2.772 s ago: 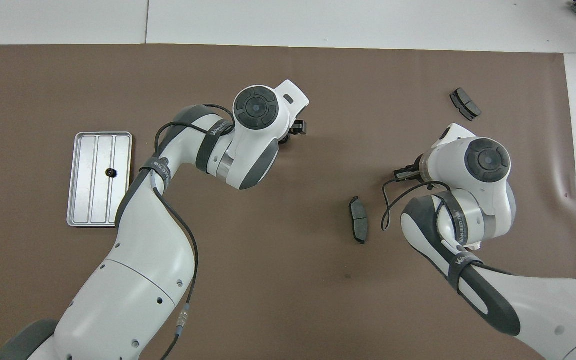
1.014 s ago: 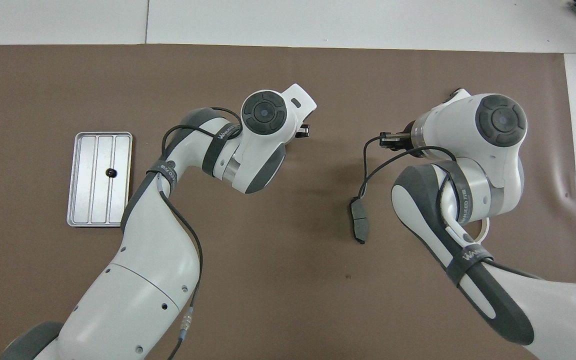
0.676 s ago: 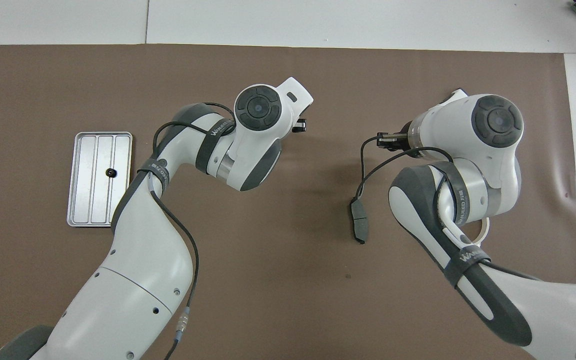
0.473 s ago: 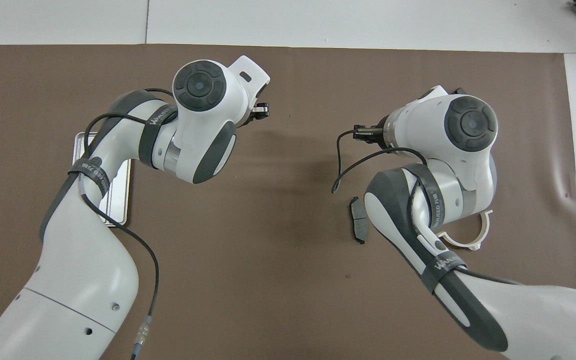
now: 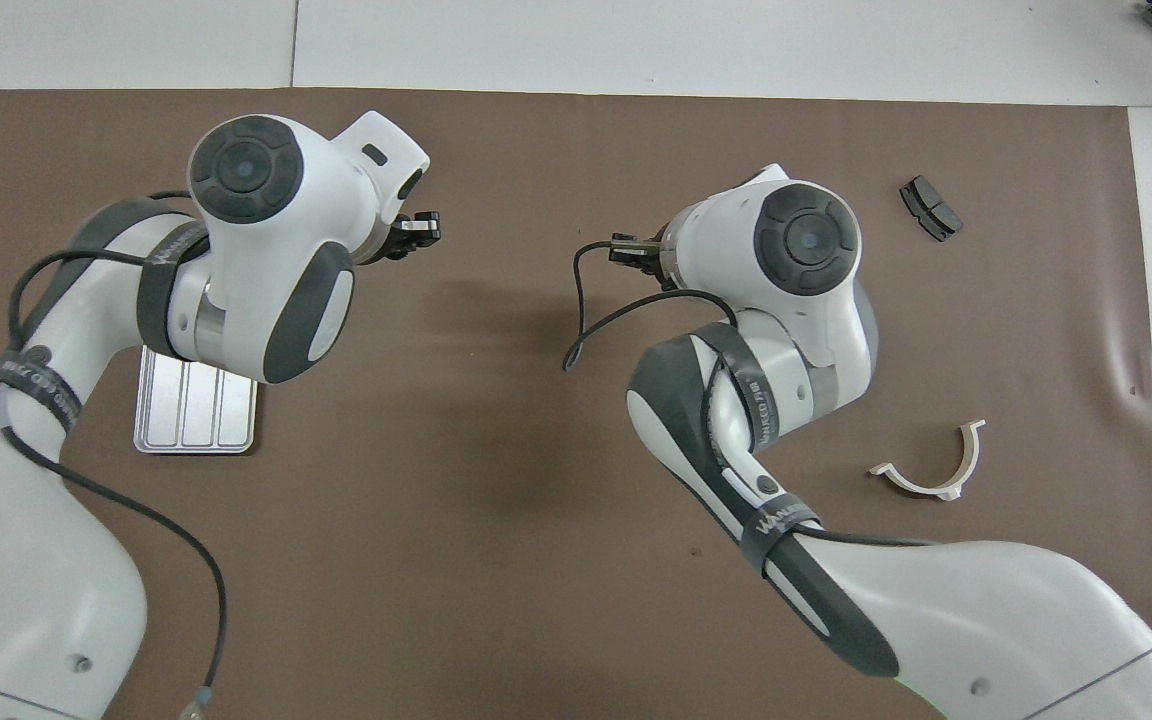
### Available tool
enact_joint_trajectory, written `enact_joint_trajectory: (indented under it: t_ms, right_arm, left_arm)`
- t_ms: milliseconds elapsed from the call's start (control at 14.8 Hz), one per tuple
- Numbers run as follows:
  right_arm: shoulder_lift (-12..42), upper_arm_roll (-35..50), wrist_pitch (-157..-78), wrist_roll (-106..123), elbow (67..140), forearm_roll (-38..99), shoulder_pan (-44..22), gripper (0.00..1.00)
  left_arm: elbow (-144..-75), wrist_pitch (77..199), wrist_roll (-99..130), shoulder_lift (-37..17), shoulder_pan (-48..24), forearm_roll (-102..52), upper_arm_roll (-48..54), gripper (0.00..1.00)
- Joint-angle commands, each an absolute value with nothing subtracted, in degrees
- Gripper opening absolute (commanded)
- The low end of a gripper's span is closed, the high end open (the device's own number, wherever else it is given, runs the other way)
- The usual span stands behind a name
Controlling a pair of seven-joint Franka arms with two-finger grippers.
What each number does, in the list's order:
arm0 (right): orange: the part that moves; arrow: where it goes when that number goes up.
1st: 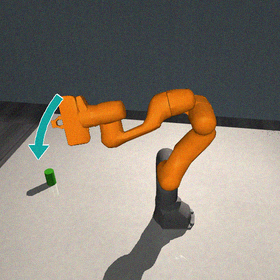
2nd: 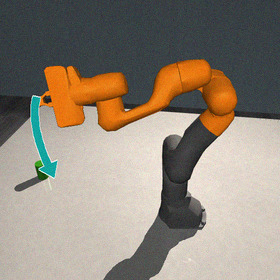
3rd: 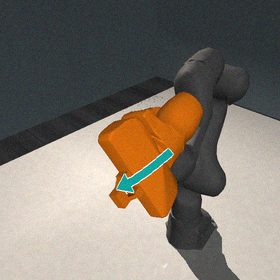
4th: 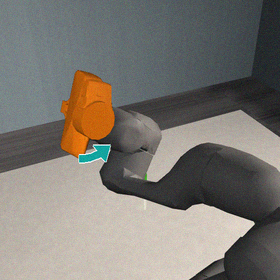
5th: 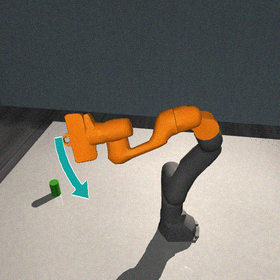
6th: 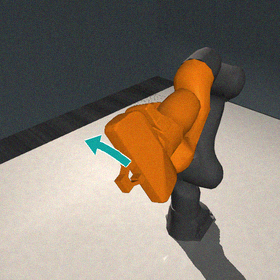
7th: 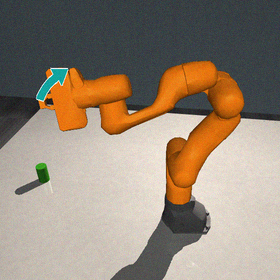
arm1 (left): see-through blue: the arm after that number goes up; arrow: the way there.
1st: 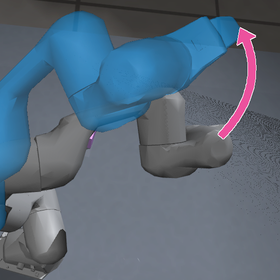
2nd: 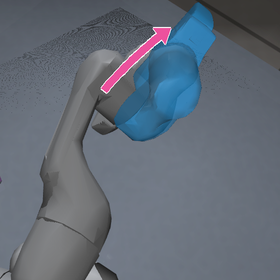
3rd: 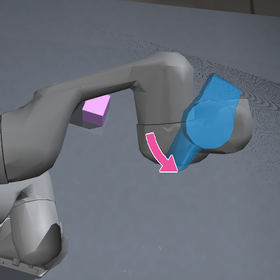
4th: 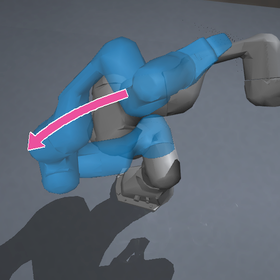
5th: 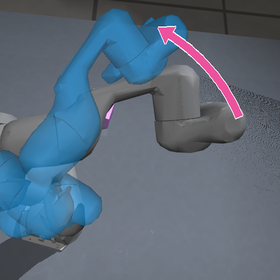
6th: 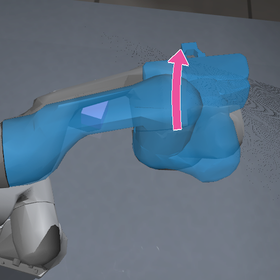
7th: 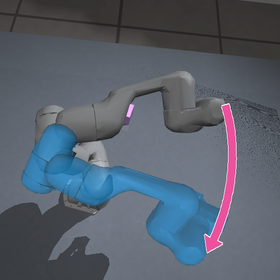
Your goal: Pick bearing gear from pile to tray
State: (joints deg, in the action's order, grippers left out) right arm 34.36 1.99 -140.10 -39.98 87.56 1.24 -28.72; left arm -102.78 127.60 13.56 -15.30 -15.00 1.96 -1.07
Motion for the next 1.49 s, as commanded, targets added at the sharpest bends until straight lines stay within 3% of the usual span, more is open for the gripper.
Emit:
enact_joint_trajectory:
  t_ms: [0, 270, 338, 406, 473, 744, 946, 1082, 1420]
  right_arm:
    - [38.8, 2.0, -144.3, -42.2, 84.6, 1.7, -30.5, 0.0]
    - [38.5, 2.0, -144.7, -42.1, 86.7, 1.5, -30.3, 0.11]
    - [38.5, 2.0, -144.7, -42.1, 86.7, 1.5, -30.3, 0.24]
    - [38.4, 2.0, -144.7, -42.1, 86.7, 1.5, -30.1, 0.81]
    - [38.1, 1.8, -144.0, -42.3, 86.5, 1.3, -30.3, 1.0]
    - [37.1, 1.0, -142.8, -42.3, 86.0, -1.7, -29.3, 1.0]
    - [31.3, -0.6, -137.1, -41.1, 87.0, -2.8, -25.4, 1.0]
    - [27.6, -0.6, -131.2, -39.0, 87.3, -2.8, -22.3, 1.0]
    - [20.7, -0.6, -118.4, -25.9, 87.3, -2.7, -13.7, 1.0]
  left_arm:
    - [-110.7, 128.9, 6.7, -10.8, -8.9, -1.4, -0.3, 0.0]
    - [-117.1, 133.1, -8.0, -8.7, -1.6, -6.3, -0.5, 0.0]
    - [-118.0, 133.2, -8.7, -8.4, -1.0, -6.2, -0.6, 0.0]
    - [-119.5, 133.7, -9.0, -7.8, 0.1, -6.2, -0.6, 0.0]
    - [-120.7, 134.2, -9.1, -7.4, 0.4, -6.2, -0.6, 0.0]
    - [-125.8, 138.3, -9.1, -6.7, 3.1, -6.3, -0.9, 0.0]
    - [-128.1, 140.1, -9.2, -6.8, 4.3, -6.2, -0.9, 0.0]
    - [-128.4, 140.2, -9.1, -6.8, 4.2, -6.2, -0.9, 1.0]
    - [-126.3, 139.0, -8.9, -6.9, 3.7, -6.2, -0.8, 1.0]
